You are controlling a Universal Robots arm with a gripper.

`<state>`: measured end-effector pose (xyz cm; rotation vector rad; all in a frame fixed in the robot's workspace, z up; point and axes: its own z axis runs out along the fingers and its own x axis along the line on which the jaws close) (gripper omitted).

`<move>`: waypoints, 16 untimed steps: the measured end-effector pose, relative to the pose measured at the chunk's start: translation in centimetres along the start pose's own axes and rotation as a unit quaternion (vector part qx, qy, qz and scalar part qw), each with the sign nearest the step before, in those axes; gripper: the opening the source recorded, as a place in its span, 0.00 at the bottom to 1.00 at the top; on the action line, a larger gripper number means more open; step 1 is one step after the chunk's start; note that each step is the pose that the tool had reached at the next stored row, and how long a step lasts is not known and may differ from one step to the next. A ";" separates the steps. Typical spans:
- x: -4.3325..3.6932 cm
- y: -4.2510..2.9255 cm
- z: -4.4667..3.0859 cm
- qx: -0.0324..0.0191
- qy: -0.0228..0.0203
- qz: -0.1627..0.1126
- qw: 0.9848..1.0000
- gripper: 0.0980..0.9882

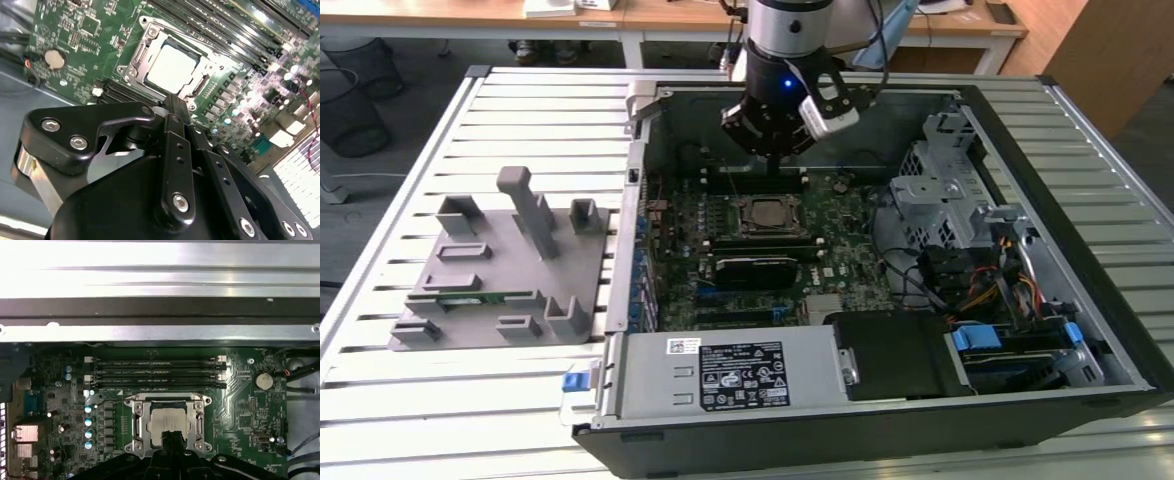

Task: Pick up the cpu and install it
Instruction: 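Install the first cpu locking lever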

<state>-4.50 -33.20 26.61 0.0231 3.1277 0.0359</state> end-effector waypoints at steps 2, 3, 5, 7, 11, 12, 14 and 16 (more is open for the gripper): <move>0.34 -0.01 0.05 0.000 0.000 -0.004 1.000 0.01; 0.49 -0.01 0.07 0.000 0.000 -0.004 1.000 0.01; 0.81 -0.01 0.08 0.000 0.000 -0.004 1.000 0.01; 1.26 -0.02 0.08 0.000 0.000 -0.004 1.000 0.01; 1.85 -0.03 0.11 0.000 0.000 -0.004 1.000 0.01; 1.98 -0.03 0.11 0.000 0.000 -0.004 1.000 0.01; 2.40 -0.04 0.12 0.000 0.000 -0.004 1.000 0.01; 2.98 -0.05 0.13 0.000 0.000 -0.004 1.000 0.01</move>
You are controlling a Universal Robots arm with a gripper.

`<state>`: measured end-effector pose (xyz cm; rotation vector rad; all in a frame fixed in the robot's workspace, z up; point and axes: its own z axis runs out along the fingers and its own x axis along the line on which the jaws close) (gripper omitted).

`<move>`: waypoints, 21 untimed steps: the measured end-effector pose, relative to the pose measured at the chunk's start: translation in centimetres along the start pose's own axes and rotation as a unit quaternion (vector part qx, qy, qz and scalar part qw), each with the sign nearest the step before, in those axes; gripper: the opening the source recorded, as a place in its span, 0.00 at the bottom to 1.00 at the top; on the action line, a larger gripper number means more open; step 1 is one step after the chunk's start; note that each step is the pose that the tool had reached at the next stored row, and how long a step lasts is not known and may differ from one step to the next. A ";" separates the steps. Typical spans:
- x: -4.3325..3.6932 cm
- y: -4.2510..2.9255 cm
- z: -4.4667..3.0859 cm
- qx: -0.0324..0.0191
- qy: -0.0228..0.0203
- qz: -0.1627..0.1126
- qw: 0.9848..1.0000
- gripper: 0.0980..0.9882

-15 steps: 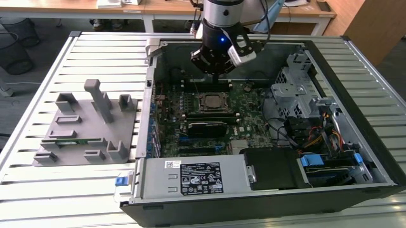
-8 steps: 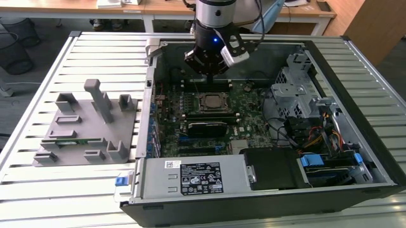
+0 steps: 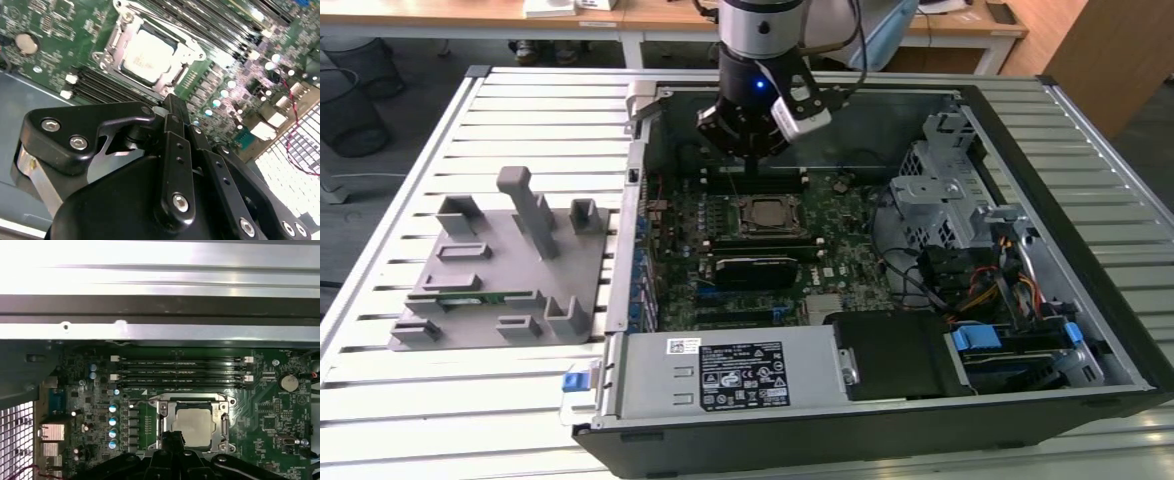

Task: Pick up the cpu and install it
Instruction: 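Install the first cpu locking lever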

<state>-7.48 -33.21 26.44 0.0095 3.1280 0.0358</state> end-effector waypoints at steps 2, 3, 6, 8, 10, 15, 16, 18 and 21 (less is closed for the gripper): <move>0.62 0.00 0.01 0.000 0.000 0.000 1.000 0.01; 0.90 -0.01 0.01 0.000 0.000 0.000 1.000 0.01; 1.61 -0.01 0.03 0.000 0.000 0.000 1.000 0.01; 1.96 0.01 0.07 0.000 0.000 0.000 1.000 0.01; 2.29 0.06 0.09 0.000 0.000 0.000 1.000 0.01; 3.20 0.23 0.14 0.000 0.000 0.000 1.000 0.01; 3.34 0.25 0.15 0.000 0.000 0.000 1.000 0.01; 3.57 0.29 0.18 0.000 0.000 0.000 1.000 0.01; 3.76 0.57 0.25 0.000 0.000 0.000 1.000 0.01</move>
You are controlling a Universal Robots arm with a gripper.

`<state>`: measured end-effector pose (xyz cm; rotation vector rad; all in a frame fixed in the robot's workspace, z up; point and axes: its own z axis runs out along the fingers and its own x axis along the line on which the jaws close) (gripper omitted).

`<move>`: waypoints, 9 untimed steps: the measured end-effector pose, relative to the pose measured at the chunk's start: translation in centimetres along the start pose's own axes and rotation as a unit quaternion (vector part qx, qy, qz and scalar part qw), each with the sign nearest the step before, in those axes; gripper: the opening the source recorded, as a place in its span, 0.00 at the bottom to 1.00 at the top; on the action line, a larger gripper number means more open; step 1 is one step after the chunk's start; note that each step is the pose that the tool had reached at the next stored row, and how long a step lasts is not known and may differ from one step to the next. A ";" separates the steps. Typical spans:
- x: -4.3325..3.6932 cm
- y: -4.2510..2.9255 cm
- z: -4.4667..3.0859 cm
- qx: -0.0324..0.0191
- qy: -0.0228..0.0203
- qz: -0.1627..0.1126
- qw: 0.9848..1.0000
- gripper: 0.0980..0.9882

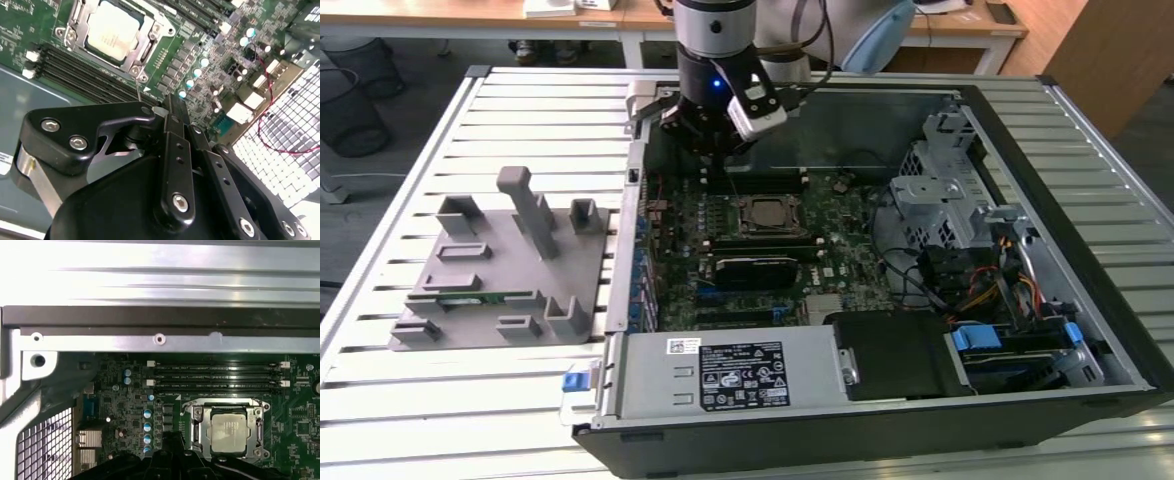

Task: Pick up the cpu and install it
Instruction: 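Install the first cpu locking lever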

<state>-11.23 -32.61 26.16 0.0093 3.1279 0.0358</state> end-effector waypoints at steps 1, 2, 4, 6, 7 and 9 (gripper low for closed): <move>0.04 0.16 0.04 0.000 0.000 0.000 1.000 0.01; 0.08 0.35 0.08 0.000 0.000 0.000 1.000 0.01; 0.17 0.68 0.17 0.000 0.000 0.000 1.000 0.01; 0.24 0.99 0.27 0.000 0.000 0.000 1.000 0.01; 0.26 1.09 0.31 0.000 0.000 0.000 1.000 0.01; 0.29 1.28 0.39 0.000 0.000 0.000 1.000 0.01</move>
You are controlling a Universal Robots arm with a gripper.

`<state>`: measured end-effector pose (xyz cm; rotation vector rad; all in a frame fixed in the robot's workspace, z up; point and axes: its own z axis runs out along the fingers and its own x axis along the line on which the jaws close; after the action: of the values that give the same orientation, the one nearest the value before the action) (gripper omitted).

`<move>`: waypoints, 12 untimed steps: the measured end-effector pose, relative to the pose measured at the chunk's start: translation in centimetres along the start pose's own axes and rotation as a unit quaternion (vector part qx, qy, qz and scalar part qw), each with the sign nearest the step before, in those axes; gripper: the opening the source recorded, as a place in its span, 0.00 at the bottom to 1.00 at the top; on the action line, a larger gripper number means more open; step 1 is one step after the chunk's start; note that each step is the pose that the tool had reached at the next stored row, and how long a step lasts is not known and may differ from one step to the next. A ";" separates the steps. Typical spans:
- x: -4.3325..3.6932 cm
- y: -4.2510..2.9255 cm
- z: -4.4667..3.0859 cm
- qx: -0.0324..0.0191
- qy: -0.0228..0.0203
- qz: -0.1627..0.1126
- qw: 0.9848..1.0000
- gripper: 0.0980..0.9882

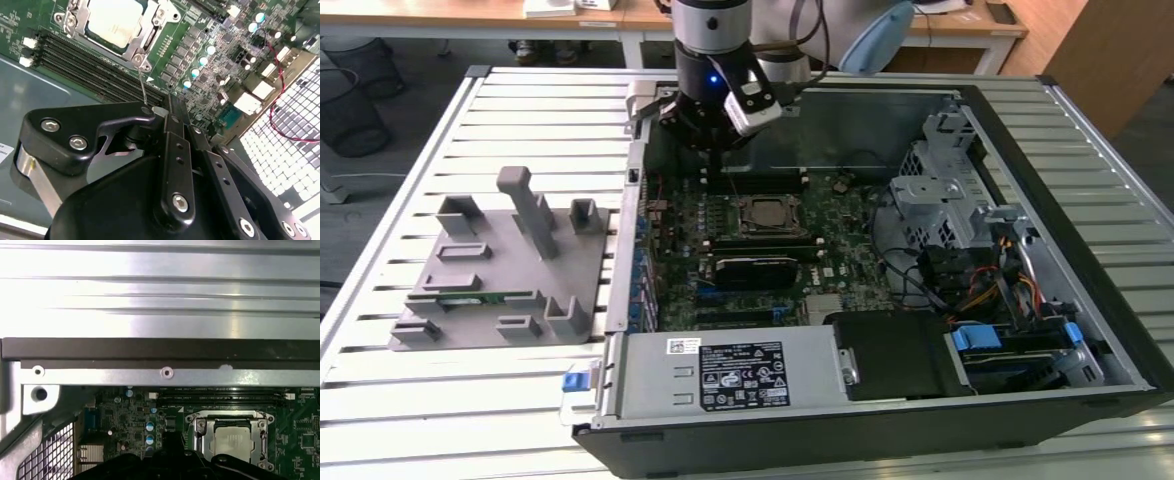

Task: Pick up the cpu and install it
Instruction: 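Install the first cpu locking lever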

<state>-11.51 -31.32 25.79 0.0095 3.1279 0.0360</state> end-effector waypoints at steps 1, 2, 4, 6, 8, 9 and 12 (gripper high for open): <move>0.00 0.08 0.02 0.000 0.000 0.000 1.000 0.01; 0.00 0.17 0.05 0.000 0.000 0.000 1.000 0.01; 0.00 0.30 0.07 0.000 0.000 0.000 1.000 0.01; -0.01 0.51 0.07 0.000 0.000 0.000 1.000 0.01; -0.06 0.75 0.08 0.000 0.000 0.000 1.000 0.01; -0.11 0.89 0.09 0.000 0.000 0.000 1.000 0.01; -0.48 1.03 0.10 0.000 0.000 0.000 1.000 0.01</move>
<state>-11.02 -30.29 25.72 0.0092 3.1279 0.0359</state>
